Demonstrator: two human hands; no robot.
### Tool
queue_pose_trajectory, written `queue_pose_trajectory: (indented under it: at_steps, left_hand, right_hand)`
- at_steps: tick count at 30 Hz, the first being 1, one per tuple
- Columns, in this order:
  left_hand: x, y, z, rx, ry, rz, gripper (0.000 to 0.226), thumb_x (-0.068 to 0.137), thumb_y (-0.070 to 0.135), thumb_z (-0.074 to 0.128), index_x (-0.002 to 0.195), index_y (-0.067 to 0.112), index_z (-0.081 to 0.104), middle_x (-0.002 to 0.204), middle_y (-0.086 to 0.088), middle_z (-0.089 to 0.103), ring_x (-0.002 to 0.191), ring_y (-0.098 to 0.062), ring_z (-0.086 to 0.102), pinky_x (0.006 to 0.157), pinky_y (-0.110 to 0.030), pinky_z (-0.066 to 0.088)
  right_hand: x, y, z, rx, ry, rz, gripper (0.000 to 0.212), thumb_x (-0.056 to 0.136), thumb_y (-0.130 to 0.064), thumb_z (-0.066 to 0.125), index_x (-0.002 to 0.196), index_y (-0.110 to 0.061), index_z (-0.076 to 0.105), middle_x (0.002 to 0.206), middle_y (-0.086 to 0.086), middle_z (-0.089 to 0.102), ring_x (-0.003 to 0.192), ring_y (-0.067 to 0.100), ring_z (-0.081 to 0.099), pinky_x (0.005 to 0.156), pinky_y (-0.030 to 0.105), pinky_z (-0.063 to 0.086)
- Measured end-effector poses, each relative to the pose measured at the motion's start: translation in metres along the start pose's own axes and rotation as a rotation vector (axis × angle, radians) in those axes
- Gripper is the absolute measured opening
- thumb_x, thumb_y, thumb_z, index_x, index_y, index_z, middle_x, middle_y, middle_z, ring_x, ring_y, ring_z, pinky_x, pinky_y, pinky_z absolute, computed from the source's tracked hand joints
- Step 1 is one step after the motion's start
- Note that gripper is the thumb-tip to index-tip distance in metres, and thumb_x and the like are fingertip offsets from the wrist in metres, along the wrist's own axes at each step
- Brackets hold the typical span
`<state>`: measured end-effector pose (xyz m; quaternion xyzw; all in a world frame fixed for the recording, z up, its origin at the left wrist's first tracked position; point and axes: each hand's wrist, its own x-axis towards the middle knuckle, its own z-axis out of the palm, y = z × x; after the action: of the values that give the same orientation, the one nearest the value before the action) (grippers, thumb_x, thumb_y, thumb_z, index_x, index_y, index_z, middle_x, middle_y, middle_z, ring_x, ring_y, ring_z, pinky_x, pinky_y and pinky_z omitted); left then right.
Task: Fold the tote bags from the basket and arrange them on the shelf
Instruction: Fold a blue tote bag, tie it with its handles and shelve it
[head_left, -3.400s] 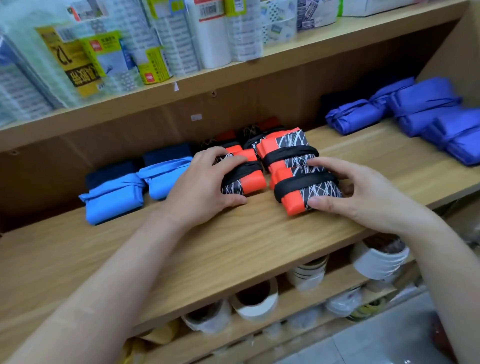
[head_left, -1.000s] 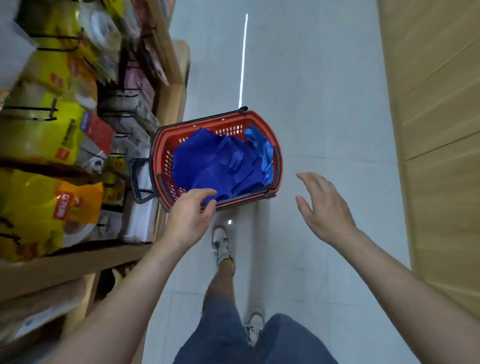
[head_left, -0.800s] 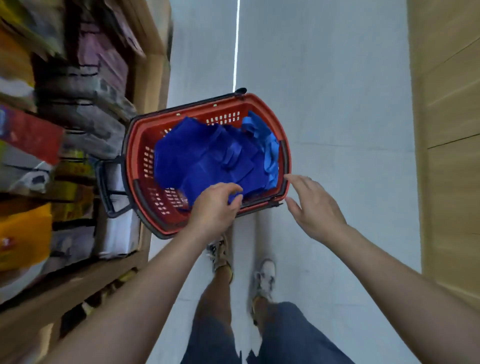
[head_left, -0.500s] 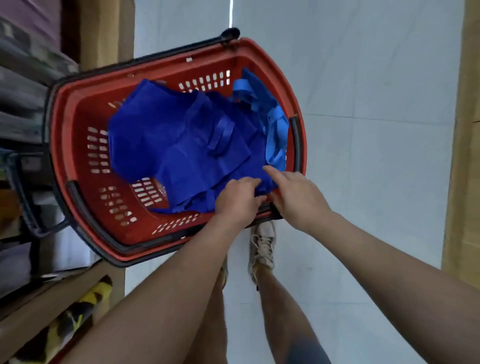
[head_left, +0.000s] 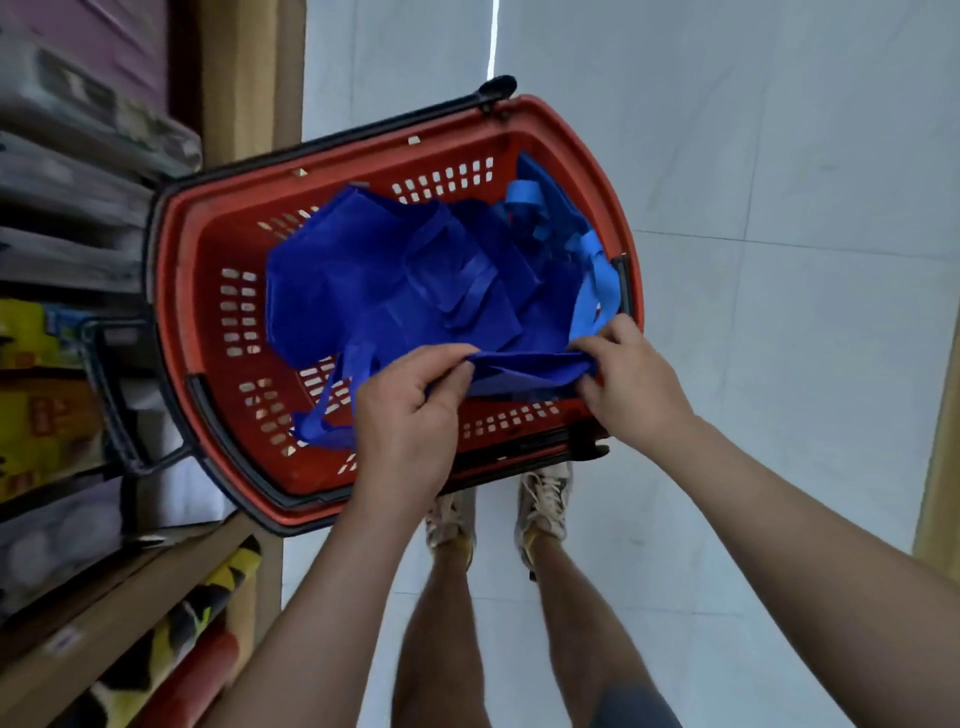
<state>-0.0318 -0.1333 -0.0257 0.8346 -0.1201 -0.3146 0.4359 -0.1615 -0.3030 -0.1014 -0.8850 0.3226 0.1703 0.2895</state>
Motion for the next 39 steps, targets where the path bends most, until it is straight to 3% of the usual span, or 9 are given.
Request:
queue_pose_trajectory:
  at_steps: [8, 14, 18, 22, 25, 27, 31, 36, 39]
  left_hand:
    - [-0.002, 0.051, -0.069, -0.238, 0.185, -0.015, 0.031, 0.088, 0.005, 0.067, 0.082, 0.035, 0.07, 0.073, 0.02, 0.07, 0.075, 0.003, 0.063, 0.07, -0.013, 0.047]
    - [-0.018, 0.089, -0.138, -0.576, 0.274, 0.004, 0.019, 0.079, 0.012, 0.066, 0.075, 0.026, 0.077, 0.072, 0.008, 0.067, 0.074, -0.011, 0.057, 0.069, -0.022, 0.046]
    - [-0.025, 0.099, -0.184, -0.666, 0.408, -0.019, 0.027, 0.088, 0.003, 0.058, 0.075, 0.02, 0.074, 0.067, 0.008, 0.066, 0.064, -0.007, 0.057, 0.064, -0.019, 0.046]
    - [-0.021, 0.076, -0.212, -0.449, 0.516, -0.171, 0.027, 0.087, 0.0, 0.057, 0.087, 0.023, 0.071, 0.088, 0.0, 0.07, 0.079, -0.014, 0.064, 0.079, -0.033, 0.053]
    - [-0.036, 0.089, -0.225, -0.032, 0.562, -0.033, 0.026, 0.09, 0.007, 0.059, 0.102, 0.029, 0.067, 0.109, 0.003, 0.065, 0.098, -0.004, 0.061, 0.097, -0.025, 0.049]
    - [-0.05, 0.12, -0.216, 0.148, 0.389, 0.239, 0.031, 0.089, 0.01, 0.062, 0.114, 0.029, 0.064, 0.117, 0.006, 0.061, 0.103, 0.002, 0.055, 0.094, -0.013, 0.043]
    - [-0.073, 0.163, -0.174, 0.347, 0.041, 0.416, 0.046, 0.087, 0.031, 0.061, 0.133, 0.03, 0.055, 0.135, 0.009, 0.053, 0.12, -0.011, 0.053, 0.096, -0.034, 0.049]
    - [-0.105, 0.182, -0.188, 0.182, 0.182, 0.552, 0.024, 0.07, 0.003, 0.052, 0.076, 0.011, 0.074, 0.085, 0.003, 0.066, 0.081, -0.017, 0.063, 0.076, -0.033, 0.052]
    - [-0.14, 0.201, -0.207, 0.158, 0.187, 0.557, 0.032, 0.065, 0.011, 0.04, 0.064, 0.011, 0.072, 0.076, 0.005, 0.066, 0.074, -0.015, 0.063, 0.073, -0.03, 0.051]
  right_hand:
    - [0.005, -0.04, -0.06, 0.148, 0.335, -0.202, 0.021, 0.088, -0.02, 0.071, 0.109, -0.019, 0.075, 0.097, 0.002, 0.054, 0.09, 0.017, 0.053, 0.075, 0.025, 0.039]
    - [0.006, -0.074, -0.091, 0.015, 0.223, -0.255, 0.018, 0.08, -0.024, 0.079, 0.093, -0.013, 0.077, 0.111, 0.007, 0.064, 0.11, 0.032, 0.051, 0.086, 0.03, 0.037]
    - [-0.007, -0.11, -0.139, 0.357, 0.108, -0.102, 0.01, 0.084, -0.02, 0.075, 0.08, -0.027, 0.069, 0.077, -0.003, 0.067, 0.076, 0.018, 0.062, 0.068, 0.028, 0.045]
    - [-0.028, -0.147, -0.195, 0.37, 0.202, -0.115, 0.015, 0.083, -0.019, 0.074, 0.078, -0.03, 0.065, 0.072, -0.012, 0.064, 0.068, 0.005, 0.058, 0.061, 0.012, 0.04]
    - [-0.047, -0.178, -0.224, 0.111, 0.202, -0.214, 0.004, 0.088, -0.023, 0.069, 0.088, -0.02, 0.071, 0.073, -0.003, 0.065, 0.073, 0.02, 0.06, 0.067, 0.026, 0.044]
    - [-0.062, -0.201, -0.233, -0.123, 0.229, -0.359, 0.012, 0.09, -0.026, 0.066, 0.088, -0.015, 0.071, 0.075, 0.003, 0.067, 0.074, 0.028, 0.061, 0.064, 0.034, 0.047]
    - [-0.097, -0.249, -0.243, -0.334, 0.284, -0.704, 0.014, 0.078, -0.029, 0.063, 0.072, -0.017, 0.065, 0.061, -0.002, 0.059, 0.058, 0.025, 0.06, 0.049, 0.024, 0.031]
    - [-0.149, -0.266, -0.297, 0.412, -0.191, -0.362, 0.044, 0.077, -0.063, 0.053, 0.09, -0.026, 0.072, 0.081, -0.005, 0.072, 0.076, 0.011, 0.067, 0.058, 0.025, 0.049]
    - [-0.16, -0.25, -0.305, 0.481, -0.467, -0.183, 0.048, 0.082, -0.06, 0.045, 0.113, -0.029, 0.065, 0.098, -0.002, 0.072, 0.075, 0.015, 0.072, 0.052, 0.029, 0.049]
